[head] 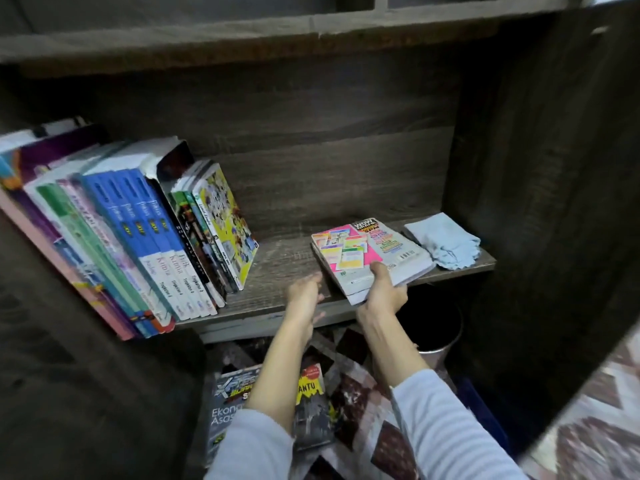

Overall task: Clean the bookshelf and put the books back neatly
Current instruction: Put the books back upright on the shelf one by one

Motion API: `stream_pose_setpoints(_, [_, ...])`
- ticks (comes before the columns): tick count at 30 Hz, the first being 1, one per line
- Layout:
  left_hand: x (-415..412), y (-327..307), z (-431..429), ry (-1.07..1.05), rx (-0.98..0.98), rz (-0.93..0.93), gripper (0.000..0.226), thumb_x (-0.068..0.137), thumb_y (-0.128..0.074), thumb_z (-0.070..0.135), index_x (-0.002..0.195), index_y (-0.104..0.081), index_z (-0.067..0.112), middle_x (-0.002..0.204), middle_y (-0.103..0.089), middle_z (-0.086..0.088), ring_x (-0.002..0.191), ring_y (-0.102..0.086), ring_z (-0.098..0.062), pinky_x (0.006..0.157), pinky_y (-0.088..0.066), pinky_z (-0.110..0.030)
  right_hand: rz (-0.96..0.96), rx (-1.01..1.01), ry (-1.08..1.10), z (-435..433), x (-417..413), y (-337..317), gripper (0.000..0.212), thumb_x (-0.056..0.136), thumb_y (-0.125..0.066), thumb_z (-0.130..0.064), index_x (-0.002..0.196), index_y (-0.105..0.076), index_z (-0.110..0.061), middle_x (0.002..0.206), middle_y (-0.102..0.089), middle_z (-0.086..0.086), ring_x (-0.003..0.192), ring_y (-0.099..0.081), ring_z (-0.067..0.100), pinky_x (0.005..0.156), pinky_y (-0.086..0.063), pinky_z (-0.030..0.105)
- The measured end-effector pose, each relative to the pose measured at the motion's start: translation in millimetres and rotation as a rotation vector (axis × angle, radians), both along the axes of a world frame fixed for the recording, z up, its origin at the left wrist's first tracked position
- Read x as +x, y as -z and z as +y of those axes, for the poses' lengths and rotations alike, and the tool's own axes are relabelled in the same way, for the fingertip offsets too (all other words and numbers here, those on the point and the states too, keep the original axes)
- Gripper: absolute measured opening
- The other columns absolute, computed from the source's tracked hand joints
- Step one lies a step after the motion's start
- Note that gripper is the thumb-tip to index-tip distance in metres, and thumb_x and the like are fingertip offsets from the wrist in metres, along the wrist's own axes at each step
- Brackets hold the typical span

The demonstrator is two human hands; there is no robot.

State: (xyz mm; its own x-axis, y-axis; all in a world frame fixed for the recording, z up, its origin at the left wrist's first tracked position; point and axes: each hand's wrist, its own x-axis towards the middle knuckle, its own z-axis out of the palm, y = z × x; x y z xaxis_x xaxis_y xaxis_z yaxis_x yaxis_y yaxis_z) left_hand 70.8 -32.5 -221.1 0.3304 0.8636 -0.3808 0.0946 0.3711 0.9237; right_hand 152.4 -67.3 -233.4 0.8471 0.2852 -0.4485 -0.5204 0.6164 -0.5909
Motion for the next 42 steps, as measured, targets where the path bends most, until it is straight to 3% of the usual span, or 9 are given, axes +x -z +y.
stream_pose_setpoints(6, [21.2, 20.8, 8.2, 0.000, 0.079, 0.012, 0.027, 0.093, -0.055, 0.026, 0.117, -0.062, 0.015, 0.103, -0.063, 0.000, 0.089, -0.053, -0.014, 0.068, -0.043, -0.026, -0.241, -0.529, -0.184, 11.8, 6.8, 16.7, 0.061, 0.082, -0.068, -0.025, 0.132, -0.039, -0.005, 0.129, -0.042, 0.019, 0.107, -0.053, 0.036, 0.087, -0.043, 0.033])
stream_pose_setpoints(12, [28.8, 31.8, 11.9, -0.014, 0.190, 0.050, 0.019, 0.089, -0.063, 0.018, 0.105, -0.064, 0.008, 0.084, -0.063, 0.001, 0.054, -0.054, -0.004, 0.044, -0.047, -0.015, -0.295, -0.912, -0.392, 12.5, 16.2, 29.3, 0.086, 0.079, -0.066, -0.050, 0.132, -0.022, 0.001, 0.133, -0.026, 0.016, 0.126, -0.032, 0.035, 0.098, -0.034, 0.040])
stream_pose_setpoints(17, [31.2, 37.7, 15.9, -0.025, 0.221, 0.124, 0.028, 0.089, -0.064, 0.023, 0.110, -0.065, 0.005, 0.091, -0.064, -0.004, 0.066, -0.058, -0.013, 0.065, -0.055, -0.029, -0.566, -1.215, -0.285, -1.4, 31.5, 29.1, 0.122, 0.061, -0.075, -0.060, 0.147, -0.004, -0.011, 0.151, -0.012, 0.014, 0.137, -0.019, 0.032, 0.107, -0.023, 0.045])
stream_pose_setpoints(20, [33.1, 38.1, 16.2, -0.022, 0.219, 0.115, 0.028, 0.090, -0.063, 0.023, 0.111, -0.065, 0.005, 0.090, -0.064, -0.004, 0.068, -0.058, -0.012, 0.071, -0.056, -0.032, -0.843, -1.469, -0.423, -2.5, 42.4, 18.8, 0.111, 0.070, -0.062, -0.067, 0.149, -0.011, -0.009, 0.156, -0.011, 0.011, 0.143, -0.006, 0.031, 0.112, -0.014, 0.050])
stream_pose_setpoints(25, [30.1, 35.9, 24.4, -0.024, 0.180, 0.119, 0.021, 0.094, -0.057, 0.017, 0.109, -0.065, 0.004, 0.097, -0.063, -0.007, 0.071, -0.058, -0.015, 0.069, -0.055, -0.031, -1.004, -1.686, -0.508, 1.6, 42.8, -1.3, 0.105, 0.068, -0.058, -0.076, 0.139, -0.032, -0.002, 0.143, -0.027, 0.013, 0.134, -0.020, 0.029, 0.107, -0.023, 0.044])
stream_pose_setpoints(31, [5.4, 27.6, 40.8, -0.055, 0.155, 0.080, 0.023, 0.095, -0.053, 0.009, 0.116, -0.061, 0.003, 0.100, -0.061, -0.008, 0.085, -0.056, -0.019, 0.060, -0.047, -0.021, -0.814, -1.321, -0.584, 5.0, 53.6, -13.0, 0.072, 0.070, -0.078, -0.044, 0.124, -0.048, -0.006, 0.127, -0.055, 0.011, 0.122, -0.048, 0.027, 0.093, -0.040, 0.033])
stream_pose_setpoints(35, [-10.4, 19.0, 48.3, 0.033, 0.198, 0.031, 0.025, 0.095, -0.053, 0.007, 0.119, -0.060, 0.008, 0.104, -0.063, -0.006, 0.079, -0.058, -0.012, 0.067, -0.049, -0.019, -0.547, -0.702, -0.709, 5.6, 61.0, -23.4, 0.015, 0.074, -0.074, -0.010, 0.084, -0.062, -0.009, 0.078, -0.067, 0.006, 0.068, -0.064, 0.019, 0.055, -0.051, 0.026])
stream_pose_setpoints(38, [-24.6, 11.2, 61.9, 0.070, 0.330, 0.053, 0.029, 0.094, -0.054, 0.007, 0.122, -0.060, 0.006, 0.116, -0.064, -0.008, 0.096, -0.058, -0.016, 0.094, -0.046, -0.031, -0.432, -0.494, -0.898, 7.1, 58.4, -22.5, 0.026, 0.078, -0.070, -0.003, 0.104, -0.065, -0.005, 0.084, -0.072, 0.007, 0.073, -0.068, 0.020, 0.068, -0.058, 0.038])
stream_pose_setpoints(42, [-39.2, -5.5, 79.8, 0.105, 0.541, 0.253, 0.029, 0.096, -0.051, 0.011, 0.123, -0.060, 0.009, 0.116, -0.063, -0.003, 0.108, -0.058, -0.020, 0.085, -0.040, -0.023, -0.567, -0.337, -1.043, 14.7, 41.1, -32.5, 0.025, 0.086, -0.061, 0.000, 0.106, -0.062, -0.015, 0.090, -0.074, 0.003, 0.077, -0.070, 0.017, 0.072, -0.056, 0.041])
